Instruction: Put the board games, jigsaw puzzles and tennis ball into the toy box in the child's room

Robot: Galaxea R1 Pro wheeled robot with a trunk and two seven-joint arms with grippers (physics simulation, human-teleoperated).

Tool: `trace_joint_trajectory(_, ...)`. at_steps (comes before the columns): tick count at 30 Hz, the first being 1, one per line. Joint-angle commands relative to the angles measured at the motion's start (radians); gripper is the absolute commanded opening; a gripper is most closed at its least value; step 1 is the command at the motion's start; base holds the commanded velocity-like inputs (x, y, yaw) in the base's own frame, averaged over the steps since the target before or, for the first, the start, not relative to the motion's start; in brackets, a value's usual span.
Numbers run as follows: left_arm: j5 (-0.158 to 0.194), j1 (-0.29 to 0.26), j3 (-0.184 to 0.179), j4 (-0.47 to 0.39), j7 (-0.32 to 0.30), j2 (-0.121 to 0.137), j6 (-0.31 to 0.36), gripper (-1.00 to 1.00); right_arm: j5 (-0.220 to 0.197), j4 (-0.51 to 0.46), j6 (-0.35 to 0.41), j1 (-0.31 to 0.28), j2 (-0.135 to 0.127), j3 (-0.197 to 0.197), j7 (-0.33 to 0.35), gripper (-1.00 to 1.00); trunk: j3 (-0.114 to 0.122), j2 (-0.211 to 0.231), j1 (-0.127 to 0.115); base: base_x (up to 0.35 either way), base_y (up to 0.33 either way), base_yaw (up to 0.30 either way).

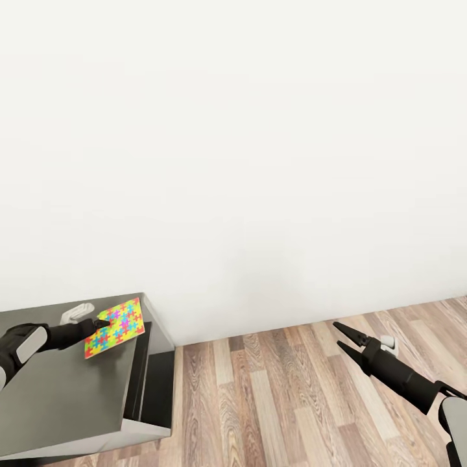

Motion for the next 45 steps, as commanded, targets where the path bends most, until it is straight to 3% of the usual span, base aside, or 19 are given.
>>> trace_joint_trajectory(1,0.004,-0.001,-0.003,0.0,-0.002,0.001,0.004,1.0,0.009,0.0,0.004,-0.001,0.0,-0.002,0.01,1.0,-0.002,-0.002,0.001,0.0,0.0,-0.003)
trace_joint_trajectory(45,0.004,-0.001,-0.003,0.0,-0.002,0.001,0.004,1.0,0.008,0.0,0.006,-0.001,-0.001,-0.001,0.01,1.0,-0.002,-0.002,0.001,0.0,-0.008,0.0)
